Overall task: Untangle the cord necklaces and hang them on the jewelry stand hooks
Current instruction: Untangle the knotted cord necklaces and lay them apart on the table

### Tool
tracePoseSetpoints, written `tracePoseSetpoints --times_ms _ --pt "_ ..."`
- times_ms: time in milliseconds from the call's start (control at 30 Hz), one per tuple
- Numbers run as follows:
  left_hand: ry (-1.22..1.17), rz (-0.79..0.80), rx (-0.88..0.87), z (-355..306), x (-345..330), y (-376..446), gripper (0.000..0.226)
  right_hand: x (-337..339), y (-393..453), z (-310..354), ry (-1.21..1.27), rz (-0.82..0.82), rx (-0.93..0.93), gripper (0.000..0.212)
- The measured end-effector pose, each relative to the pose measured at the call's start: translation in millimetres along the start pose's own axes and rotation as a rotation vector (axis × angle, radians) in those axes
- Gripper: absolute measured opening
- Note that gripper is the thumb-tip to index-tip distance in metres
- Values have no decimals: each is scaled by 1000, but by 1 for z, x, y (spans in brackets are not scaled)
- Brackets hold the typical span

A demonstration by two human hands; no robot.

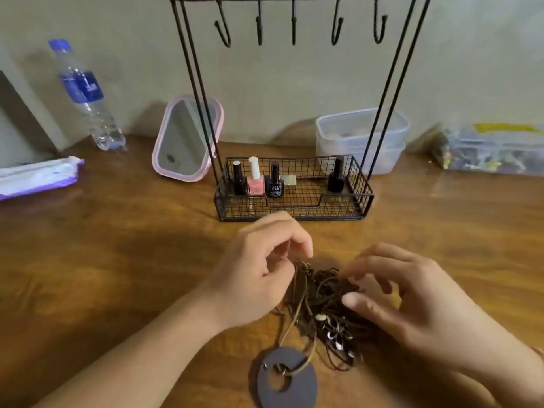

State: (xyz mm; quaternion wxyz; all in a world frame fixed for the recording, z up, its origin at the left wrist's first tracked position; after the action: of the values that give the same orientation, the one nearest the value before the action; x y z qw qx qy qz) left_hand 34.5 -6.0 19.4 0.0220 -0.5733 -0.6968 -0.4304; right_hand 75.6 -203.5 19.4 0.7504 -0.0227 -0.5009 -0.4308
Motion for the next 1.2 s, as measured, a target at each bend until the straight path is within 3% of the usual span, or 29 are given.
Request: tracePoseSetpoints --times_ms 67,133,167,267,333,400,567,800,900,967,1067,1133,1200 --pt "66 110 -50 -10 4 -2 26 -6 1 5 -155 28 8 31" --pt "248 341 -27 -13 4 -8 12 -12 0 7 -261 36 11 19" --pt "368 456 -25 -14 1 -13 15 -14 0 8 -300 35 18 13" --pt "729 621 -34 -24 -10 -27 64 -7 2 -2 -315 -25 -102 7" --pt "842 585 -81 -32 -18 -31 72 7 3 -12 -222 -129 -203 13" --pt "815 520 -75 -34 -20 -34 58 16 5 -21 -213 -174 -260 19" --pt "698 551 9 -23 0 -32 19 34 2 -45 -327 -133 -385 27" --pt "590 600 123 -5 23 -23 14 48 0 -45 -318 -60 -369 33" --pt "389 637 206 -6 27 -22 6 50 1 -42 -284 -59 -367 30" --pt "177 574 263 -9 34 -17 14 54 0 -43 -258 -80 -372 34" --pt "-90 308 261 -9 48 -7 23 63 -2 -49 -104 -148 -382 29" --pt "-250 128 272 -7 54 -3 23 69 -4 -52 85 -259 -403 15" --pt "-270 7 279 -4 57 -2 21 75 -5 -61 177 -403 -451 20"
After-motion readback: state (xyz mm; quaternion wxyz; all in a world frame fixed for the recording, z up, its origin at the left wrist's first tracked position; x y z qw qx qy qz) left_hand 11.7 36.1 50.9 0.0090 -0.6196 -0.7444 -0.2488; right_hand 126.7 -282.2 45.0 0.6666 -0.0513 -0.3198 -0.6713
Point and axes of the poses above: each hand's wrist, its own y-axis towards the middle knuckle, its own x-axis out of the back of the hand, z = x × y, the point moved 4 cm from there along y, towards the middle knuckle, and after that the axes turned 9 degrees about -z, right-handed, at the moved point
